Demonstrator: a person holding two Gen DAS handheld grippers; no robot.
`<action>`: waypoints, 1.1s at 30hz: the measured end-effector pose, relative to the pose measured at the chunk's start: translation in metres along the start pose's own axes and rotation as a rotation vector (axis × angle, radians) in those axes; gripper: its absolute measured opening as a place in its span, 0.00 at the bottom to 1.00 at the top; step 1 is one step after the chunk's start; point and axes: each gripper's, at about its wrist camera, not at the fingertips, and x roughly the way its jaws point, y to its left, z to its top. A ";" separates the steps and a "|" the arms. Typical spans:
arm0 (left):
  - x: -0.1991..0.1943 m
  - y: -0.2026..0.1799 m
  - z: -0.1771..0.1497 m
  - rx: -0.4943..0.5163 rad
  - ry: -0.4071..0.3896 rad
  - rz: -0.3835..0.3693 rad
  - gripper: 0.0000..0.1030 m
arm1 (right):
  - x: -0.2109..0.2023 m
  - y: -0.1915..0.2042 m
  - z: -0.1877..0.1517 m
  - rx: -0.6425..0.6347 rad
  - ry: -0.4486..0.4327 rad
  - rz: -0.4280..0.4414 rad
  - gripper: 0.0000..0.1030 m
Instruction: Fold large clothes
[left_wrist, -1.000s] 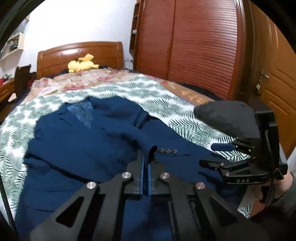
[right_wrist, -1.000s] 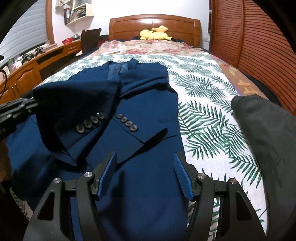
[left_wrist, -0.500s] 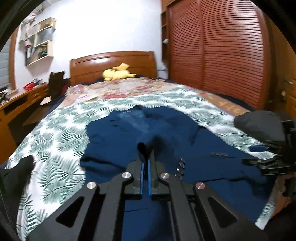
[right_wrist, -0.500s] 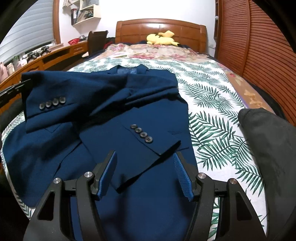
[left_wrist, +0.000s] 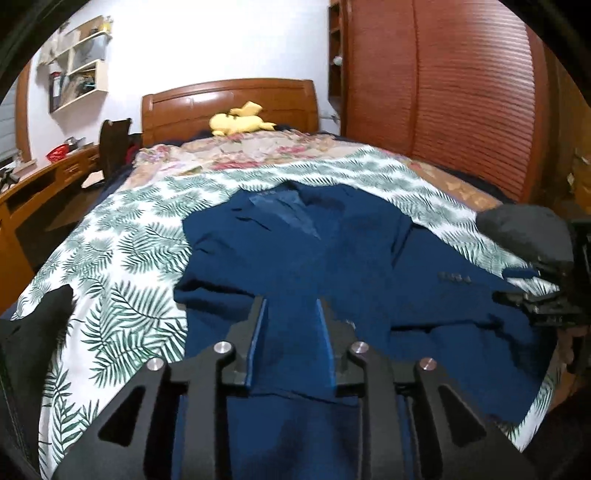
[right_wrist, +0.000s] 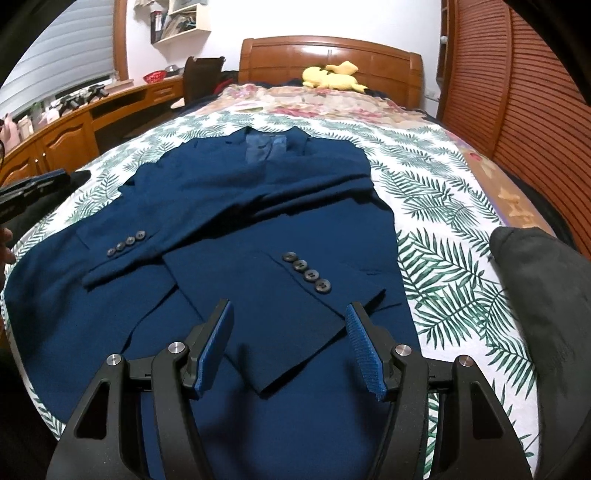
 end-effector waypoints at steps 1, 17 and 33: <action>0.001 -0.002 -0.002 0.010 0.010 -0.007 0.25 | 0.001 0.001 0.000 -0.001 0.002 0.001 0.62; 0.002 -0.008 -0.045 0.073 0.134 -0.025 0.27 | 0.011 0.006 0.000 -0.017 0.021 0.021 0.62; -0.060 0.033 -0.103 -0.041 0.214 0.130 0.31 | 0.003 -0.006 -0.002 -0.010 0.010 0.028 0.62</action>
